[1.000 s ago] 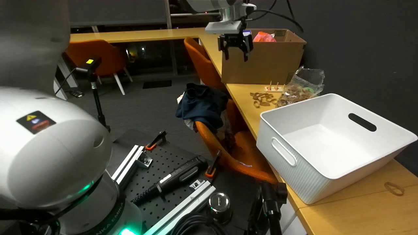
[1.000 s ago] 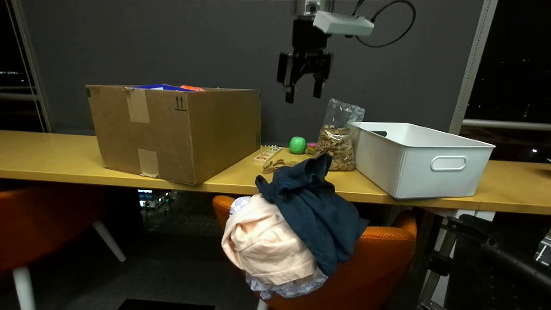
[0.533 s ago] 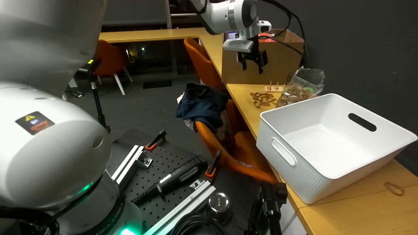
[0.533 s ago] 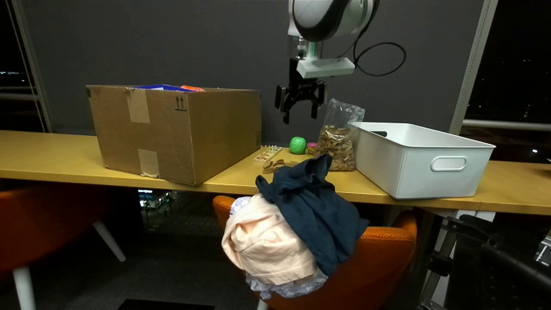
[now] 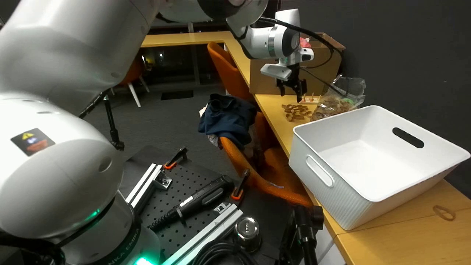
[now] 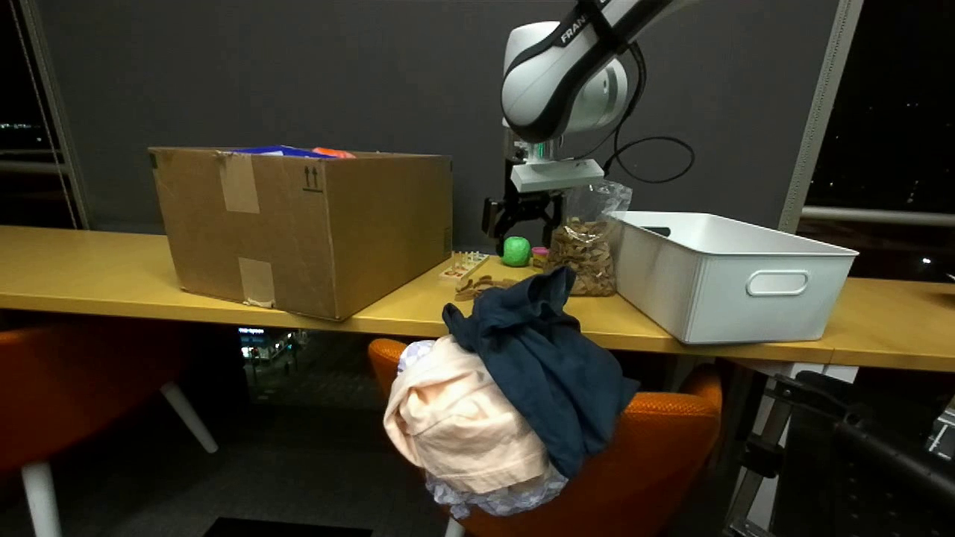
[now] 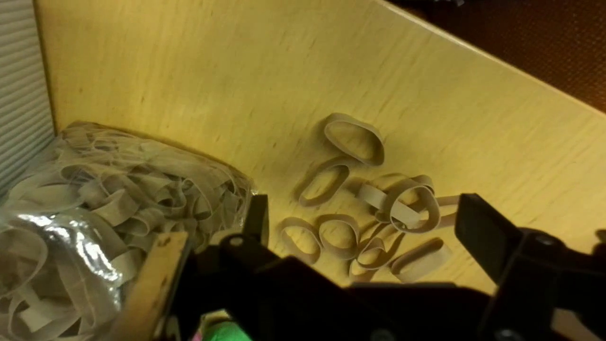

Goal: Put the rubber bands inside the packet

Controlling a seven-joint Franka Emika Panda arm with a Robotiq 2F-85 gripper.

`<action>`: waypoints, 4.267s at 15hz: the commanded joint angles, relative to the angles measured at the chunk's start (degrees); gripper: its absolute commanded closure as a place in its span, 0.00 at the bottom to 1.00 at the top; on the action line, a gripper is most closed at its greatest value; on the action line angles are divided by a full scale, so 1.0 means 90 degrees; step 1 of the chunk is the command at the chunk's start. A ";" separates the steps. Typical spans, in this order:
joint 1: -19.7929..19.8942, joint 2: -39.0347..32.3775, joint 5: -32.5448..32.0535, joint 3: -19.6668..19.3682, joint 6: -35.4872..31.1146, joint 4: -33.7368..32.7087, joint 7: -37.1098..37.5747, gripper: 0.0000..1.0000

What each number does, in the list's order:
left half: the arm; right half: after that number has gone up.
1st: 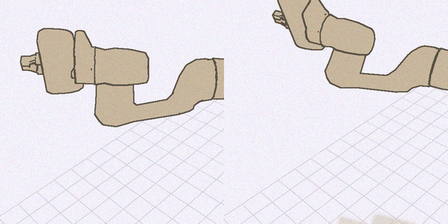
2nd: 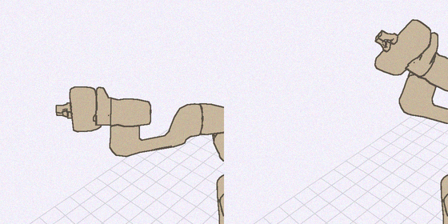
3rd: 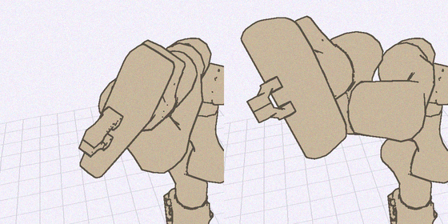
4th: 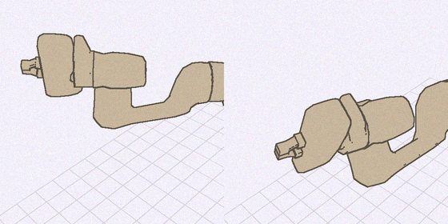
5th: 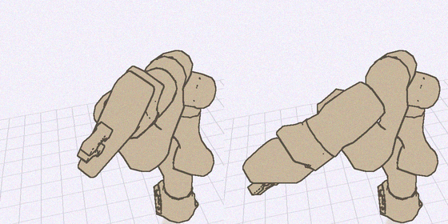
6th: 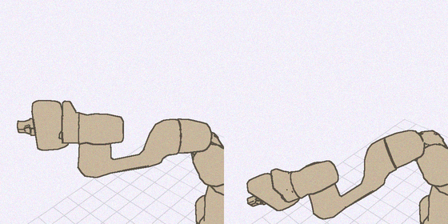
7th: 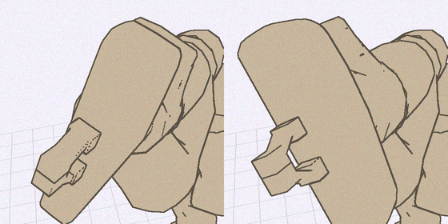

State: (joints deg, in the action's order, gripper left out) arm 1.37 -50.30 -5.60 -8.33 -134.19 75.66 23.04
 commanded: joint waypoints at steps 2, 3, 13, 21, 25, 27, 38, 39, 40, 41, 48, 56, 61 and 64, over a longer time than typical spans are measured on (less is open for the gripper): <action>0.0113 -0.0876 0.0348 0.0034 0.0001 -0.1187 -0.0117 0.00; 0.0150 -0.1058 0.0402 0.0059 0.0018 -0.1419 -0.0155 0.00; 0.0296 -0.2642 0.0475 0.0087 0.0123 -0.3243 -0.0337 0.00; 0.0327 -0.3249 0.0432 0.0087 0.0143 -0.4107 -0.0476 0.42; 0.0331 -0.3292 0.0404 0.0127 0.0139 -0.4238 -0.0453 0.71; 0.0323 -0.3206 0.0402 0.0113 0.0157 -0.4198 -0.0409 0.86; 0.0461 -0.2054 0.0428 0.0106 0.0905 -0.4064 -0.0417 0.99; 0.0470 -0.1871 0.0424 0.0107 0.1094 -0.4068 -0.0433 0.99; 0.0469 -0.1640 0.0422 0.0109 0.1333 -0.4063 -0.0450 0.99; 0.0465 -0.1388 0.0408 0.0095 0.1576 -0.4031 -0.0461 0.99; 0.0789 -0.0238 0.0241 -0.0249 0.2969 -0.3773 -0.0311 0.99; 0.1185 0.0062 0.0274 -0.0546 0.2786 -0.2584 -0.0110 0.99; 0.1164 0.0135 0.0259 -0.0629 0.1924 -0.1643 0.0140 0.99; 0.1057 0.0488 0.0199 -0.0667 0.1447 -0.1015 0.0241 0.65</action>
State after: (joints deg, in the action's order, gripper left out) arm 12.46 -51.81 -2.97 -13.55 -117.43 58.34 23.87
